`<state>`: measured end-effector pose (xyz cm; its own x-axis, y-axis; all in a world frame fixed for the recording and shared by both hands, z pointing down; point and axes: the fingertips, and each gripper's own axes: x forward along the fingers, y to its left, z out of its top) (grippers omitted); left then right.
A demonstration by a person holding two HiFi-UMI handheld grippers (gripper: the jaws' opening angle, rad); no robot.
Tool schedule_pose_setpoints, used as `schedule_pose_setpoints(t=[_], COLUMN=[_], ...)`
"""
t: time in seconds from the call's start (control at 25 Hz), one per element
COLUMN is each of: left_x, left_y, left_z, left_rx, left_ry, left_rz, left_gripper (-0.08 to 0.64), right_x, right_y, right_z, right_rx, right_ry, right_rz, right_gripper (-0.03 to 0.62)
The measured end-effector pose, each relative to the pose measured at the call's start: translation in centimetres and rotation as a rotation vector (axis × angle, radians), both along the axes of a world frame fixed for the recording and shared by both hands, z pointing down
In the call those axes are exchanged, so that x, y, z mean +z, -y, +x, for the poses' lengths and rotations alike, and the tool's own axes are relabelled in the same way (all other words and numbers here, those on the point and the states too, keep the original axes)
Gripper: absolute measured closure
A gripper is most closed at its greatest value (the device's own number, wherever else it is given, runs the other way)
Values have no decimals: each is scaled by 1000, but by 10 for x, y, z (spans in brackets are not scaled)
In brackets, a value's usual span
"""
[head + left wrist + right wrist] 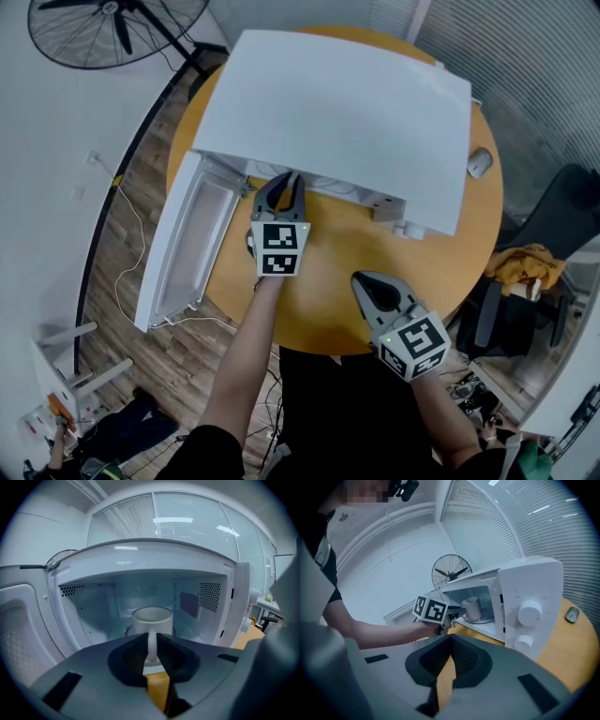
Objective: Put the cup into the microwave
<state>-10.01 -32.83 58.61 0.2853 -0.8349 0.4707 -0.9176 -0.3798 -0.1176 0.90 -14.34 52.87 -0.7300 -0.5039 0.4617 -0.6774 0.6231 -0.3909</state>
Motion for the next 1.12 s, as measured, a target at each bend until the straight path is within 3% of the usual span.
schedule_pose_setpoints(t=[0.64,1.12], left_x=[5,2], left_y=[35,47], left_z=[11,18], left_rx=[53,82], left_ry=[66,62], left_rz=[48,91], left_gripper=[514,514], right_x=[4,10], right_y=[-5,-15], right_z=[7,12], right_rx=[16,24], right_ry=[-16,-30], right_rz=[-12,-30], right_gripper=[583,583])
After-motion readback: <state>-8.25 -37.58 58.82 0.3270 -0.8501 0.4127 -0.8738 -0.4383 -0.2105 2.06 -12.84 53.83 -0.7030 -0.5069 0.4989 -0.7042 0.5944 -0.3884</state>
